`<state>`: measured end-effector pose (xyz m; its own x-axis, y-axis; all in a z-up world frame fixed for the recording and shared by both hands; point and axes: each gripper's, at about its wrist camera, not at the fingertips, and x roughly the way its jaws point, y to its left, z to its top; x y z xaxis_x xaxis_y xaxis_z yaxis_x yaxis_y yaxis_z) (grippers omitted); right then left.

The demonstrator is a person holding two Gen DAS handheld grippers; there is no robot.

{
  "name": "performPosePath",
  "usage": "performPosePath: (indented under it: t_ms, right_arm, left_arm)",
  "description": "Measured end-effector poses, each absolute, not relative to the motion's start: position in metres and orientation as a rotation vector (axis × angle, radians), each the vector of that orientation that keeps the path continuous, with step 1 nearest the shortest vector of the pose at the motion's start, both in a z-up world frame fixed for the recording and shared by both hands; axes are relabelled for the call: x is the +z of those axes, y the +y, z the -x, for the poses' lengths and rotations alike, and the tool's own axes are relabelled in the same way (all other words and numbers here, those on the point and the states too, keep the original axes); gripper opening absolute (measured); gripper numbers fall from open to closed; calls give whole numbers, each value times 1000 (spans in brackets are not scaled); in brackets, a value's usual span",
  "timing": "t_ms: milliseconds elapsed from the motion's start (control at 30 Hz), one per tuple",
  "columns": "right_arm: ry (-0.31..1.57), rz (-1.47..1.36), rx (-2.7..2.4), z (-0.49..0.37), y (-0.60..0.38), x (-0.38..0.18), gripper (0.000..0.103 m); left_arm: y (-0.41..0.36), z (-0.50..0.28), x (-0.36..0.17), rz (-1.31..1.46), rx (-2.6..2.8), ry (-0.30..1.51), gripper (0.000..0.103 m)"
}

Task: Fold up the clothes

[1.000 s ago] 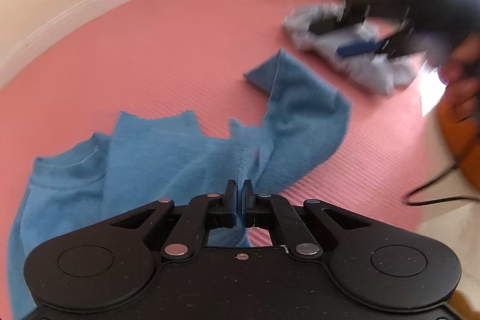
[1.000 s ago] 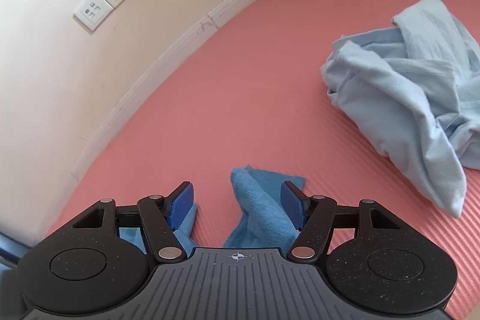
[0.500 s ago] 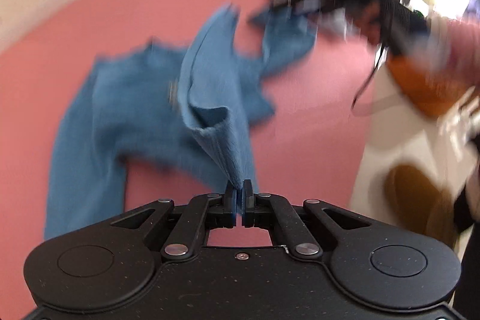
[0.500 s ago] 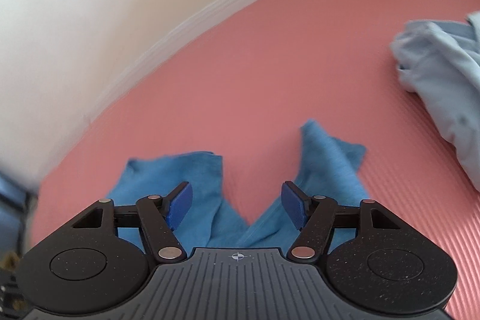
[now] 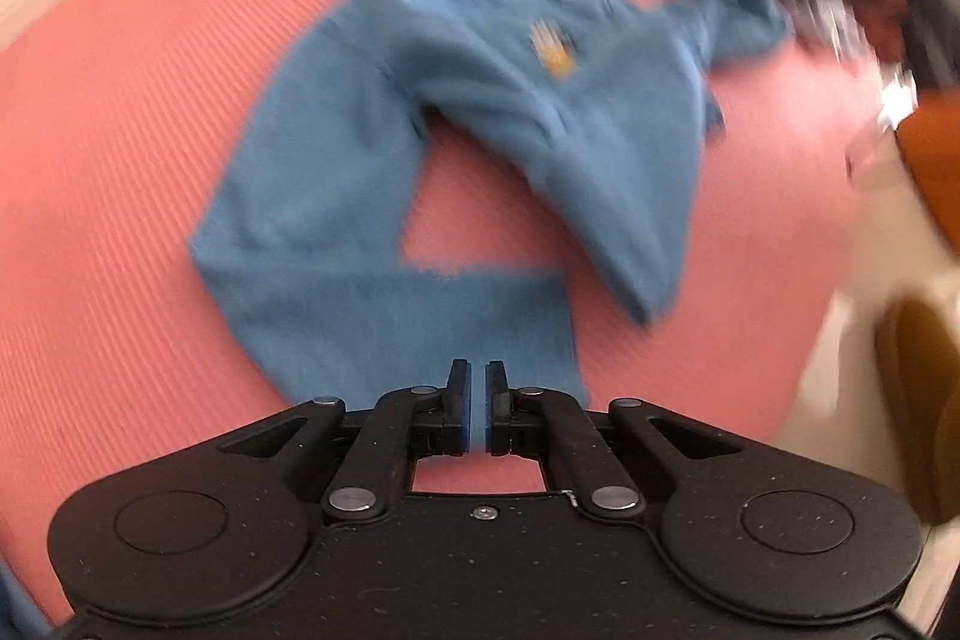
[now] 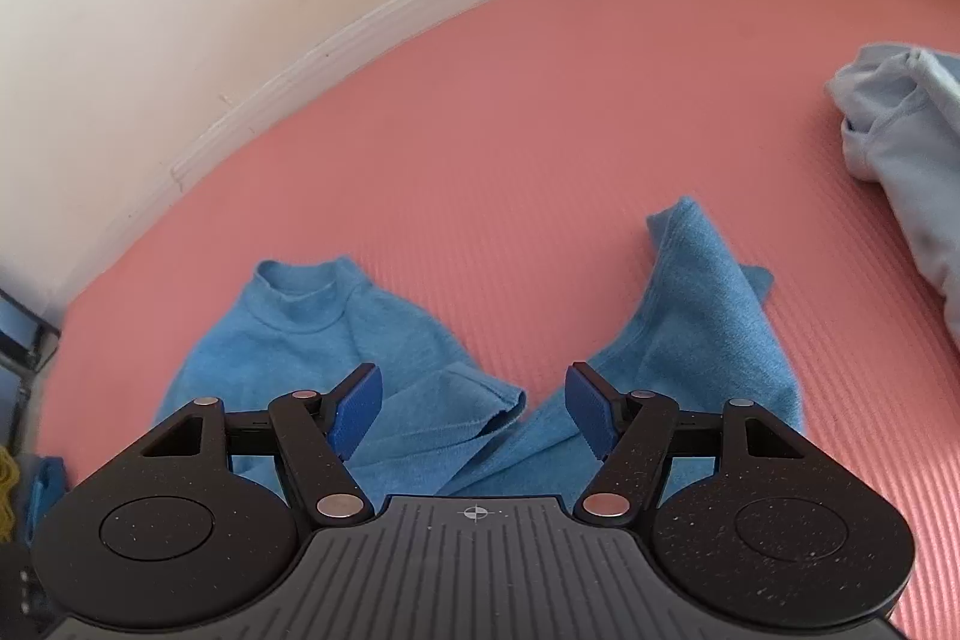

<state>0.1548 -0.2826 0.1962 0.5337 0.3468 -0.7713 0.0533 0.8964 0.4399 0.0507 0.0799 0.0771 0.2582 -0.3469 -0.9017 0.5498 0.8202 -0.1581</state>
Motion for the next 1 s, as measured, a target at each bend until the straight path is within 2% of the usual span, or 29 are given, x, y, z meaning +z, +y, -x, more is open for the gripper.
performPosePath:
  t_ms: [67,133,167,200,233,300,333,400,433,533,567,600,667,1000]
  right_arm:
    - [1025,-460,197,-156,-279,191,65]
    - [1052,-472,219,-157,-272,183,65]
    - [1059,-476,220,-157,-270,180,63]
    - [1063,-480,218,-158,-269,178,57]
    - [1068,-485,217,-159,-268,175,54]
    - [1077,-493,213,-161,-265,170,34]
    - [1081,-497,212,-161,-264,168,29]
    - [1088,-502,215,-163,-262,163,8]
    - [1094,-499,226,-163,-261,163,6]
    - [1108,-465,287,-159,-259,166,3]
    - [1115,-457,311,-156,-258,168,3]
    - [1121,-449,334,-153,-258,169,3]
    - [1148,-437,381,-145,-258,171,3]
    - [1364,-361,550,-92,-242,143,3]
  left_arm:
    - [75,-64,84,-129,-597,1121,2]
    - [67,-70,86,-56,-601,1098,10]
    - [62,-73,88,-19,-610,1090,20]
    - [60,-79,88,0,-622,1083,31]
    - [54,-76,88,20,-635,1076,35]
    - [45,-78,89,41,-670,1068,48]
    - [41,-75,89,44,-675,1072,51]
    - [30,-76,83,53,-671,1086,56]
    - [24,-77,79,59,-665,1094,57]
    - [10,-77,68,47,-680,1116,54]
    - [8,-75,67,23,-685,1114,46]
    - [4,-75,65,0,-696,1113,26]
    - [0,-73,62,-33,-727,1114,2]
    - [15,-51,47,-122,-839,1183,1]
